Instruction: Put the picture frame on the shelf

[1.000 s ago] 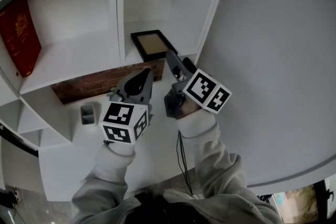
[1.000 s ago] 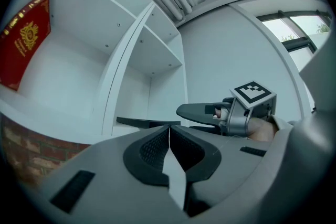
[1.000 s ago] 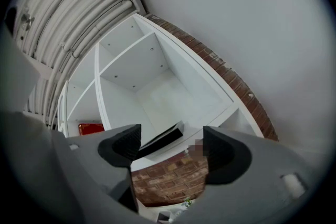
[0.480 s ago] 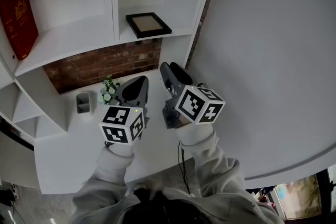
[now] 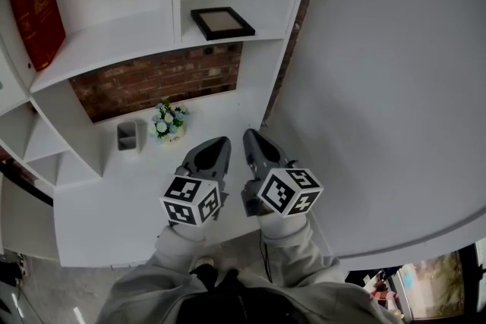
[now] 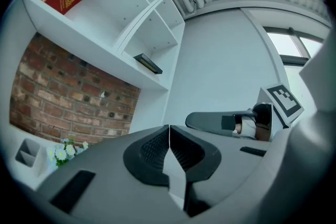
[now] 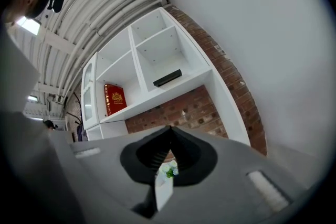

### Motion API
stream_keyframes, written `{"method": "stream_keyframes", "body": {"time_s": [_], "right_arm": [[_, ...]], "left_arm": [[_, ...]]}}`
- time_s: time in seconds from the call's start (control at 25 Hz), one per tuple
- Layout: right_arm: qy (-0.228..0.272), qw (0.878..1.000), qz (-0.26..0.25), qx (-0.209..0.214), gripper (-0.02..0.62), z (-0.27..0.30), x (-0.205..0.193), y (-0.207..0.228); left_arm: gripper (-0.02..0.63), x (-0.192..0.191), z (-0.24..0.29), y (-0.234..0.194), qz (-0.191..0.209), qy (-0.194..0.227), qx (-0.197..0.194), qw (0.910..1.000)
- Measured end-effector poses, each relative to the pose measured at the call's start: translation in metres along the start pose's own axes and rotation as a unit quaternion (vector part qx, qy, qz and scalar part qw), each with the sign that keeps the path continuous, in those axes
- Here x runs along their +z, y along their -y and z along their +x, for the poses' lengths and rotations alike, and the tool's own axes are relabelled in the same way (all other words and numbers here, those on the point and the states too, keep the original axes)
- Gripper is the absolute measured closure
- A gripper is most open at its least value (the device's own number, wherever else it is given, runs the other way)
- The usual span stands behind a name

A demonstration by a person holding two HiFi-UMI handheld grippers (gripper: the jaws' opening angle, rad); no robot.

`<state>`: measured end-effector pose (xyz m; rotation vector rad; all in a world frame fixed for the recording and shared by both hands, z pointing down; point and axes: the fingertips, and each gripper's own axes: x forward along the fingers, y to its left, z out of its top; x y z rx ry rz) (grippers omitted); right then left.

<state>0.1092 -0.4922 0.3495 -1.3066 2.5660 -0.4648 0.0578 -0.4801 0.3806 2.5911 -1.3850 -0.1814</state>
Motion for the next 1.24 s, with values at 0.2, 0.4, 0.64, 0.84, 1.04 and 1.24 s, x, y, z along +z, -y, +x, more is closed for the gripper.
{"method": "stream_keyframes", "body": {"time_s": [0.2, 0.4, 0.64, 0.84, 1.04, 1.24], "right_arm": [[0.006, 0.998, 0.056, -0.008, 0.595, -0.019, -0.024, 0.0], [0.028, 0.996, 0.083, -0.016, 0.597, -0.033, -0.027, -0.007], [0.031, 0.997, 0.064, -0.015, 0.597, -0.031, -0.024, -0.012], [0.026, 0.997, 0.07, -0.01, 0.597, -0.031, -0.032, -0.015], [0.022, 0.997, 0.076, -0.006, 0.597, -0.029, -0.035, -0.016], [0.018, 0.996, 0.085, -0.003, 0.597, -0.029, -0.039, -0.018]], "left_arm": [[0.6, -0.022, -0.013, 0.007, -0.028, -0.008, -0.009, 0.9996], [0.6, -0.03, -0.024, 0.009, -0.022, -0.009, -0.014, 0.9996], [0.6, -0.031, -0.028, 0.003, -0.02, -0.008, -0.007, 0.9997], [0.6, -0.035, -0.032, 0.001, -0.016, -0.011, -0.003, 0.9998], [0.6, -0.036, -0.034, -0.003, -0.013, -0.013, 0.006, 0.9998], [0.6, -0.036, -0.037, -0.006, -0.013, -0.013, 0.012, 0.9998]]}}
